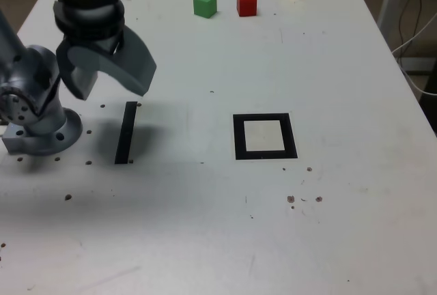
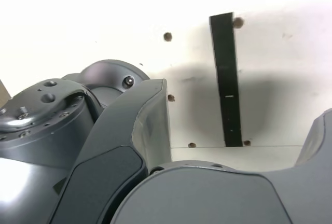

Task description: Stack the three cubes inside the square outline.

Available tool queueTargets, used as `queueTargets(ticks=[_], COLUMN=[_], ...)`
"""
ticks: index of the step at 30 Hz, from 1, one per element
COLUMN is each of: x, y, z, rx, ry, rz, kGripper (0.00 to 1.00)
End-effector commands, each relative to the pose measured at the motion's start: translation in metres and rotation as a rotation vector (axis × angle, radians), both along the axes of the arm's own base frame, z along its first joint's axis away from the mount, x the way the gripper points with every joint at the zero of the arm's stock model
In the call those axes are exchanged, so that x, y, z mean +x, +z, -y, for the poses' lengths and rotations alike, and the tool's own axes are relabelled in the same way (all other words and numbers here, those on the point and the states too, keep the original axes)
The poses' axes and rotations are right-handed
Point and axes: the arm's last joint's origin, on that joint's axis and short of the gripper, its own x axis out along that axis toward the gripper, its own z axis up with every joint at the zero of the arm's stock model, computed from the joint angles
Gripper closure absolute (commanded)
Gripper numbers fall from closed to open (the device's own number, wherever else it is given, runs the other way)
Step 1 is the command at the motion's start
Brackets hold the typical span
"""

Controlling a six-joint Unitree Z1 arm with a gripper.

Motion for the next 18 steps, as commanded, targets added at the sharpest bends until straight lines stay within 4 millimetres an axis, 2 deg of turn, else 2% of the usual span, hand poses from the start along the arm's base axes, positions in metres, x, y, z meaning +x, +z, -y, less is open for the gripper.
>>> queueTargets(ticks=[1, 10, 18], x=[0.007, 0.061, 0.114], y=[0.008, 0.046, 0.072], z=[0.0, -0.01, -0.043], rx=[0.005, -0.008, -0.008], ry=[-0.02, -0.098, -0.098], rz=[0.013, 0.072, 0.071], kGripper=[0.05, 0.05, 0.05])
